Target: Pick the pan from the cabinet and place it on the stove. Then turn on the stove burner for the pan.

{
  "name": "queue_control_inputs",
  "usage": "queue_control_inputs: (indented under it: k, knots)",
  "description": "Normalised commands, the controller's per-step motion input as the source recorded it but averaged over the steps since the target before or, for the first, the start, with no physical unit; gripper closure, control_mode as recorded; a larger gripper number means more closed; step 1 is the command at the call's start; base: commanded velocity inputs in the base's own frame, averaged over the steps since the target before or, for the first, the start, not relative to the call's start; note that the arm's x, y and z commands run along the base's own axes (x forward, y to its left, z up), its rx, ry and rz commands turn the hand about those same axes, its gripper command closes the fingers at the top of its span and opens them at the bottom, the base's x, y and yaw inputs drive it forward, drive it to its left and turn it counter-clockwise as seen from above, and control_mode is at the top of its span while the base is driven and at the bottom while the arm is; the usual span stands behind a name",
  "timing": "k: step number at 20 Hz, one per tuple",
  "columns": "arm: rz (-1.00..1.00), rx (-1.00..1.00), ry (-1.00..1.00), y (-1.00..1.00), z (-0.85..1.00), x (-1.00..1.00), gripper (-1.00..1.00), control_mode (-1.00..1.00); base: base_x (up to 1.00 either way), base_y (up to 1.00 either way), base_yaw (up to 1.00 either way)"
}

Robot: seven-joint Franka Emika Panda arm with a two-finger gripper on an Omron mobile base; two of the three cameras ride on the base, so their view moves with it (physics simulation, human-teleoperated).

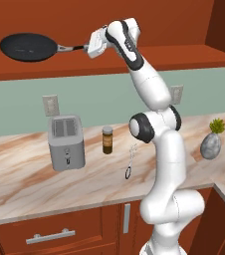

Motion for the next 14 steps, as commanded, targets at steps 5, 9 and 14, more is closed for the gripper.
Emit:
queue_control_inputs:
  k: [5,9,14]
  knots:
    - [0.00,0.00,-0.03,0.10,0.01,0.00,1.00,-1.00,0.00,0.00,0.00]
    - [0.00,0.00,-0.03,0.00,0.08,-0.08,1.00,-1.00,0.00,0.00,0.00]
    - [0.00,0.00,-0.02,0.00,0.11,-0.30,1.00,-1.00,0.00,0.00,0.00]
